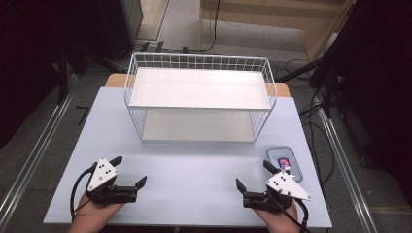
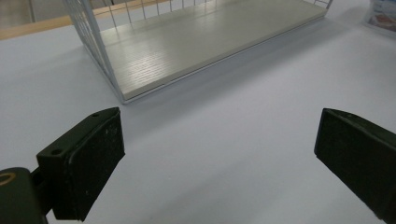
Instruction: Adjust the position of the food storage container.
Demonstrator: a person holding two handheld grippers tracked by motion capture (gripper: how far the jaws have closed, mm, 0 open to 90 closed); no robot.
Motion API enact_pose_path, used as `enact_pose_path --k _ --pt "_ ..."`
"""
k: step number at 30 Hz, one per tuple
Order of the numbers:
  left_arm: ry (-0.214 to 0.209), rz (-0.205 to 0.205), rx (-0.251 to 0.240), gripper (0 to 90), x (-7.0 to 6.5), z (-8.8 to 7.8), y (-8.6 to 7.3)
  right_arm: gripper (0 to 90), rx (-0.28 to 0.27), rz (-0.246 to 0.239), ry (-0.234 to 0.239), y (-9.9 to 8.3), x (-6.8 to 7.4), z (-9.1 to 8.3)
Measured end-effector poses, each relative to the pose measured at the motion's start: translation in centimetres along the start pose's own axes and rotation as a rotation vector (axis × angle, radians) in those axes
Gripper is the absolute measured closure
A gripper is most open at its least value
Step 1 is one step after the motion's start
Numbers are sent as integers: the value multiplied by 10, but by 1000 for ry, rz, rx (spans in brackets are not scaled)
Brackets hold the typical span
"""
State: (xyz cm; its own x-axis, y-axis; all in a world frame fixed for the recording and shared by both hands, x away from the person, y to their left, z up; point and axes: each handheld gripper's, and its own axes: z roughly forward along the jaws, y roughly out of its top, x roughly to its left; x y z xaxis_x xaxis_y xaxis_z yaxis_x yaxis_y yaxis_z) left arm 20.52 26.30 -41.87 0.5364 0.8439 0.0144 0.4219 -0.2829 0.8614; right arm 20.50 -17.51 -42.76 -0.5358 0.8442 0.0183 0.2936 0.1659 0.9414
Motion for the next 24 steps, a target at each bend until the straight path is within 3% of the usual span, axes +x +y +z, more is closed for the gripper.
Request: enact_pose_path --k 4,10,15,17,19,20,21,24 --pt "-17 -15 12 18 0 1 0 0 11 11 2 -3 -4 4" --pt "-17 -5 20 21 -4 3 -3 0 15 20 8 -6 -10 2" --pt "-21 -15 40 23 -5 7 -6 41 13 25 -15 -5 -19 -2" --pt "-25 -15 38 24 -6 7 -6 164 13 34 -22 -6 -27 -5" --pt "-21 -12 37 32 -7 7 -6 197 15 40 -24 -7 -30 -5" --pt "-22 -17 43 32 -7 8 -7 363 27 69 -36 -7 -44 -8" --pt "-20 -22 43 32 -6 8 -7 430 26 73 -44 -8 -48 -10" --pt "-17 -24 38 31 -6 7 -8 595 66 87 -128 -11 -68 -15"
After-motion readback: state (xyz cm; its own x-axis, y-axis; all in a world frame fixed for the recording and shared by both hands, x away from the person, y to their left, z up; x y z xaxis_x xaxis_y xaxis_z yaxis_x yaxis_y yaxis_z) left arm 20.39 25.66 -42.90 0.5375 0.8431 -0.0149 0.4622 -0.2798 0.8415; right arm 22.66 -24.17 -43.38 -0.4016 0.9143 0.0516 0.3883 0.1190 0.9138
